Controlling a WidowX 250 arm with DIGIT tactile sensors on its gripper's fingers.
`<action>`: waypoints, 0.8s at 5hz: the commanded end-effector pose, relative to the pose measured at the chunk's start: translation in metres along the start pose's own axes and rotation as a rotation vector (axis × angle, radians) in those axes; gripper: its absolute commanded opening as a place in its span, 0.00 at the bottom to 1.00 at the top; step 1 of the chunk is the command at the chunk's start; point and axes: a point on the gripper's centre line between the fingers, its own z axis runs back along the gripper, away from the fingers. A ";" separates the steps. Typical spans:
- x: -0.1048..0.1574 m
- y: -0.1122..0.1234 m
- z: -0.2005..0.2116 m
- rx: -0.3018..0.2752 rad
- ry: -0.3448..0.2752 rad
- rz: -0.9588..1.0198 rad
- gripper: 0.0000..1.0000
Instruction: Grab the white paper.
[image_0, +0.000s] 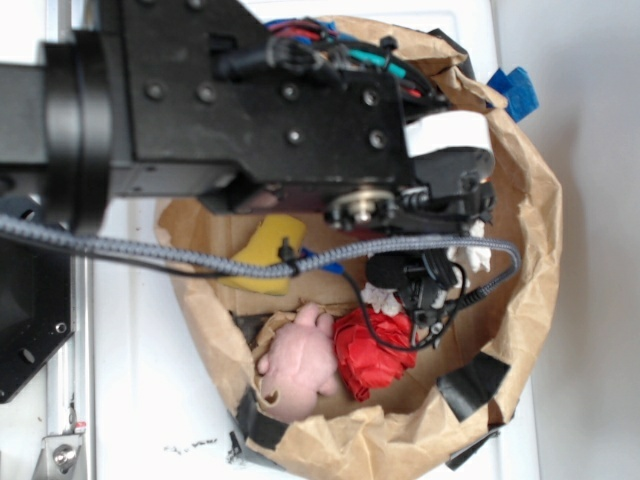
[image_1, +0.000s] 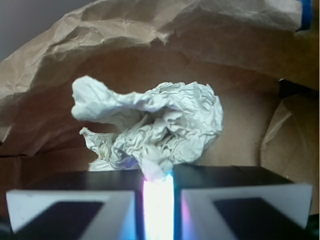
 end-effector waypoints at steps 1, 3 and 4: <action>0.003 0.001 0.048 0.103 0.082 -0.225 0.00; -0.007 0.012 0.064 0.125 0.128 -0.358 0.00; -0.013 0.013 0.065 0.154 0.097 -0.348 0.00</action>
